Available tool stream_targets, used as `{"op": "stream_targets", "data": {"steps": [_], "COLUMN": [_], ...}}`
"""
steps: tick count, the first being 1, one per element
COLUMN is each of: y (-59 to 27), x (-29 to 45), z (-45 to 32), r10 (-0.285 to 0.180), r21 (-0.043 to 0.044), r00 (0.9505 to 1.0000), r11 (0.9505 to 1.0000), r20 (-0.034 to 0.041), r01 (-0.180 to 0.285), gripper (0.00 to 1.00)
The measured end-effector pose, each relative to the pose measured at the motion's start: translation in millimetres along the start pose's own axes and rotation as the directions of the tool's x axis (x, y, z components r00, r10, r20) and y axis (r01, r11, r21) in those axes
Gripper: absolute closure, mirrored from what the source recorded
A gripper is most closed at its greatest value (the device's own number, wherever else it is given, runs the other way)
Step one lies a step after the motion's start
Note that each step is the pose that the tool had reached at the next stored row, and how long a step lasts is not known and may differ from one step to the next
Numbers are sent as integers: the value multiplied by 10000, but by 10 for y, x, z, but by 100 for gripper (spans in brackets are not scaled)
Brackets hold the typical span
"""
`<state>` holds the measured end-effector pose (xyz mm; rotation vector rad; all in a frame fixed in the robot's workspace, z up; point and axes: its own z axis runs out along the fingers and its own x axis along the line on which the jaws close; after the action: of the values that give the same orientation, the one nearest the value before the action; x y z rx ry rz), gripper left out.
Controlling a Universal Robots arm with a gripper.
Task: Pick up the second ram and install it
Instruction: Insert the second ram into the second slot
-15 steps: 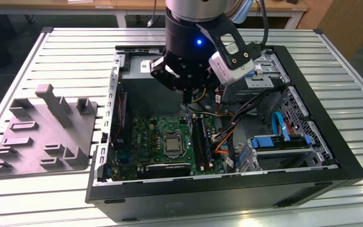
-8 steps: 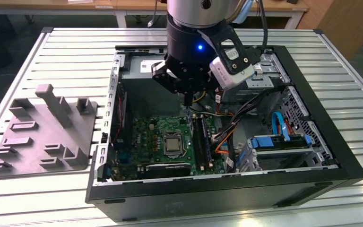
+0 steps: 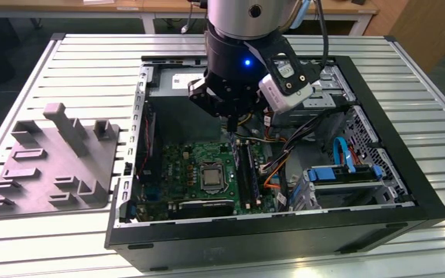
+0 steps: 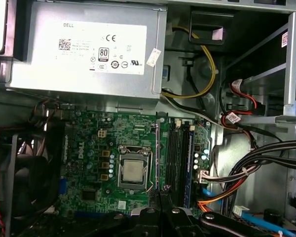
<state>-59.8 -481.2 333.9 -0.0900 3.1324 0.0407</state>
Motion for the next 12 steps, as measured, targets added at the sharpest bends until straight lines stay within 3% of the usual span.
{"op": "stream_targets", "data": {"steps": [12], "y": [-4], "x": [-18], "z": [135], "r10": [-3], "r21": [-3], "r00": [10000], "r11": [10000], "r20": [0], "r01": [3], "gripper": [89]}}
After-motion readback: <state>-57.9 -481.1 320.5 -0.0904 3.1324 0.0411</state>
